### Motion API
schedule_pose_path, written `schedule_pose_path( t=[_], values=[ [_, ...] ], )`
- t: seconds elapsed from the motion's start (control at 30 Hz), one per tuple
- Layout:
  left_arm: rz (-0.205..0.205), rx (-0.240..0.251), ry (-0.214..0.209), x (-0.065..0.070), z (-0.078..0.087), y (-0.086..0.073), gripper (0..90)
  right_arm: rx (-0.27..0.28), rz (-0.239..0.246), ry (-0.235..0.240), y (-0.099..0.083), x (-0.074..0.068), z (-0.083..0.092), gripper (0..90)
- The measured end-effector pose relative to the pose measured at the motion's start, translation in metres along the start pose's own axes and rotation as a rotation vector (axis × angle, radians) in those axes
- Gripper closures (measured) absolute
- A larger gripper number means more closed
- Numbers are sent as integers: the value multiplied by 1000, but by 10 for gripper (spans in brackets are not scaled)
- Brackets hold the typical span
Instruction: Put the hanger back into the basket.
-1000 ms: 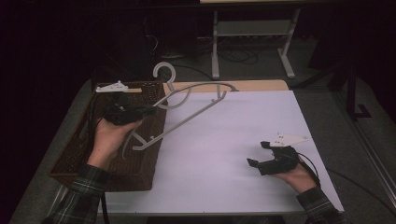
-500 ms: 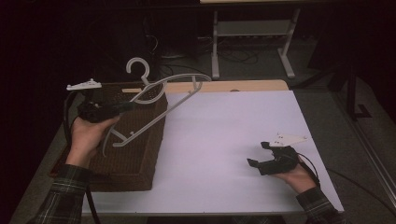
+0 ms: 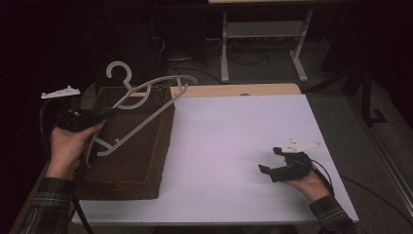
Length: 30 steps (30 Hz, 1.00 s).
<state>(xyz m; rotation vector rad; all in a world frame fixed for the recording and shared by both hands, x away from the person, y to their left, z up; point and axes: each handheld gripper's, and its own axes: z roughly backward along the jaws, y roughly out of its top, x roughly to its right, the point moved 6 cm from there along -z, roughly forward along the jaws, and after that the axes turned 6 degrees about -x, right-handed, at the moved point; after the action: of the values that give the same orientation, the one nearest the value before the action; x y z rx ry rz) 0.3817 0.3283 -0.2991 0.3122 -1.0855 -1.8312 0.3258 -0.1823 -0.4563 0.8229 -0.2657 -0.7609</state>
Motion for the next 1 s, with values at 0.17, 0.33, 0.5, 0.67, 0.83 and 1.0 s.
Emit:
schedule_pose_path(
  t=[0.17, 0.33, 0.5, 0.67, 0.83, 1.0],
  values=[
    [14, 6, 25, -12, 12, -5, 805, 0, -4, -1, 0, 1, 0, 139],
    [35, 9, 50, -24, 23, -11, 805, -3, -2, -2, 0, 1, -1, 139],
    [45, 9, 75, -34, 33, -16, 805, -6, -1, -6, -1, 1, -1, 140],
    [55, 8, 105, -43, 42, -23, 805, -7, -1, -10, -1, 2, -2, 139],
    [63, 6, 111, -48, 45, -28, 805, -8, -3, -12, -1, 2, -2, 139],
    [65, -22, 121, -52, 45, -37, 805, -8, -3, -13, -1, 2, -2, 139]
  ],
)
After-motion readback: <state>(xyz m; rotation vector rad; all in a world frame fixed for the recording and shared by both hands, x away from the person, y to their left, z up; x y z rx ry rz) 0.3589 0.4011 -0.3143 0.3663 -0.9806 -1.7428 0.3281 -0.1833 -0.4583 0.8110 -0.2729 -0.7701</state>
